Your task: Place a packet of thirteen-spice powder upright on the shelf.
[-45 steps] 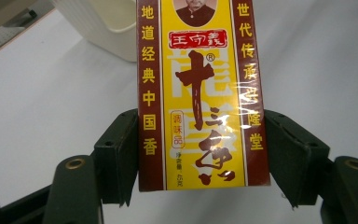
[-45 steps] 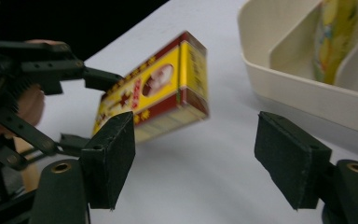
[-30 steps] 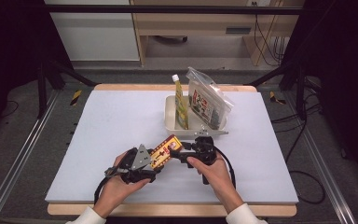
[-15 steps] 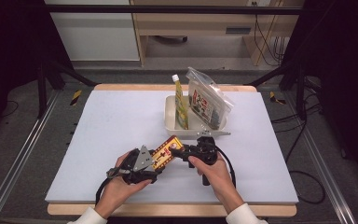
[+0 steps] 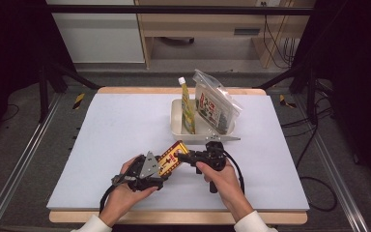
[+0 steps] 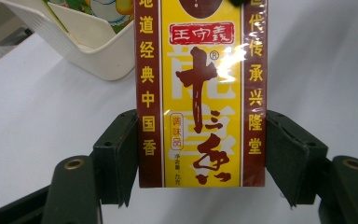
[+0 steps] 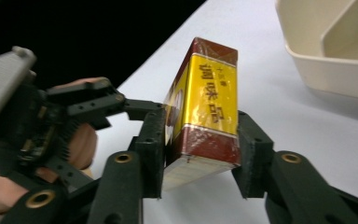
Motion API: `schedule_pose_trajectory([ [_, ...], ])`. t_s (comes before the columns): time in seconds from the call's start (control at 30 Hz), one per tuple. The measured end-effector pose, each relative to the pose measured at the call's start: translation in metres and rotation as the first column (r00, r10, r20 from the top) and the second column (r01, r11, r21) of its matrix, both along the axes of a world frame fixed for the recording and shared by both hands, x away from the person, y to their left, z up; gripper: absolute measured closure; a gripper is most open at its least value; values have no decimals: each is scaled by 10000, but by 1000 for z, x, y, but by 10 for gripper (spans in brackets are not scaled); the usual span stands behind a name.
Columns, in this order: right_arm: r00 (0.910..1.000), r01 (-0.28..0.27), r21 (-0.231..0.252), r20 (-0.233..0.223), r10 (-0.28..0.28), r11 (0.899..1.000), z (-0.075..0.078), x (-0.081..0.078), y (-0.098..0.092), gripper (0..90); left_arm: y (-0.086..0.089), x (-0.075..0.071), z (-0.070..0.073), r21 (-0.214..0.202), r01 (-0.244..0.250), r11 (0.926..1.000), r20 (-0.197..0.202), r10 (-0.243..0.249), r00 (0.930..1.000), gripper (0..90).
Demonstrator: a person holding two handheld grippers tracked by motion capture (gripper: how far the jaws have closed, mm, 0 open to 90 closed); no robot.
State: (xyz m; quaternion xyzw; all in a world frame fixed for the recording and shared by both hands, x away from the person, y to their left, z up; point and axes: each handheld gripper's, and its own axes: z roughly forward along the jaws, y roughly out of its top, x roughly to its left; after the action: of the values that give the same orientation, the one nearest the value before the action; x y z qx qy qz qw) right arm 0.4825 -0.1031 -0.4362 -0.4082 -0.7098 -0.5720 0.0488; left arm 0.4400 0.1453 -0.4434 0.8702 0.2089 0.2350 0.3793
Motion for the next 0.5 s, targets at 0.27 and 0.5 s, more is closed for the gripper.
schedule_pose_trajectory([
  [0.27,9990,266,79,367,-269,9996,8,-7,3,672,-2,1,-4,-470,-231,9986,173,239,9996,283],
  [0.5,9807,1189,-882,1662,-1031,9890,32,-18,16,678,29,0,3,-1351,-732,9881,-236,707,9972,152],
])
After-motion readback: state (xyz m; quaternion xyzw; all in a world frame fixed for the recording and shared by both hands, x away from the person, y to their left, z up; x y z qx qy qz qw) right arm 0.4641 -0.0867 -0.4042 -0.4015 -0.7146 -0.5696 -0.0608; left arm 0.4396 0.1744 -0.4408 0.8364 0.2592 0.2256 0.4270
